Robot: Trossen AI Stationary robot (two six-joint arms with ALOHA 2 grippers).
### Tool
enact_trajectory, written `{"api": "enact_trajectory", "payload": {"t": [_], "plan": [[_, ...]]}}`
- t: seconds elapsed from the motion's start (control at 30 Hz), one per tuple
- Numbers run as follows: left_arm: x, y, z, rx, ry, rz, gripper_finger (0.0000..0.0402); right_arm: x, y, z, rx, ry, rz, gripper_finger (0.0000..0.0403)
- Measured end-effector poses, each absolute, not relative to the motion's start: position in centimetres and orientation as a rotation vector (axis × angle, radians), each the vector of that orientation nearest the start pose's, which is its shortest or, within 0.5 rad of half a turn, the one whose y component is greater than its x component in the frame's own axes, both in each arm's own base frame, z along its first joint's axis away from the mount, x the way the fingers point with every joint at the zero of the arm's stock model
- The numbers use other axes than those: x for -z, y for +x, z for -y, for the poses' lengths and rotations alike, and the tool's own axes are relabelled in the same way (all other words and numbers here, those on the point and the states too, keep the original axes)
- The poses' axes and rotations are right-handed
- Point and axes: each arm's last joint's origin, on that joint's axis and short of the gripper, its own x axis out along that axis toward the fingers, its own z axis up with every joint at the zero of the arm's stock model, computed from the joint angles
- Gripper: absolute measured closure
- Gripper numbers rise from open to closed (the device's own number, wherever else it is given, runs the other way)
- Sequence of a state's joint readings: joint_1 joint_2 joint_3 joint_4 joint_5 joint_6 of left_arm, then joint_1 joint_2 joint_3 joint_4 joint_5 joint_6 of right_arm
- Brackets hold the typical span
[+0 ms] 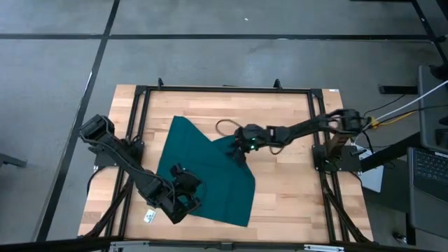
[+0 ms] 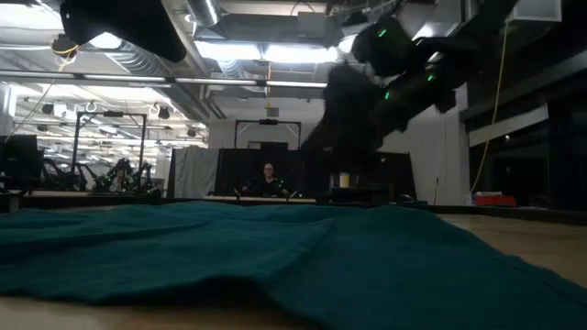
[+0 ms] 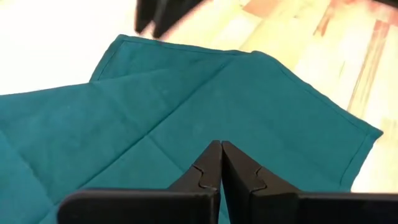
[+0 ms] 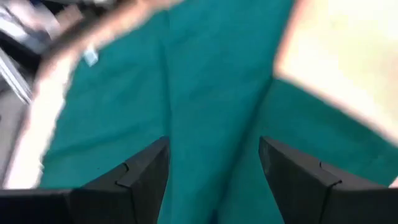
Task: Fold microfiber towels
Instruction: Fold the towel
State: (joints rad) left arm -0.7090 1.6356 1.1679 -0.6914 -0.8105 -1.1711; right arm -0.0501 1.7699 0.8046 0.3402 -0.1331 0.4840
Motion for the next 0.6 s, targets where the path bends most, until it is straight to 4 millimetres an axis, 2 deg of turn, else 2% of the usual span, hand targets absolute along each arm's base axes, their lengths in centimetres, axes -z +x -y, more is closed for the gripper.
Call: {"api": "enact_trajectory", "payload": {"t": [0.07,0.13,0.4,0.6], "plan": [[-23.0,25.4,19.2,-0.541,-0.316,-0.62,0.0399,-12.4,34.5,1.5,0.076,0.536,-0.717,0.015],[-23.0,25.1,19.3,-0.56,-0.319,-0.597,0.0397,-11.8,35.1,2.1,0.077,0.549,-0.736,0.0148],[-23.1,24.4,19.7,-0.58,-0.336,-0.556,0.0399,-12.0,35.5,5.2,0.181,0.51,-0.775,0.0144],[-23.4,24.2,19.7,-0.593,-0.33,-0.517,0.0399,-12.2,35.5,6.0,0.227,0.487,-0.828,0.0151]]}}
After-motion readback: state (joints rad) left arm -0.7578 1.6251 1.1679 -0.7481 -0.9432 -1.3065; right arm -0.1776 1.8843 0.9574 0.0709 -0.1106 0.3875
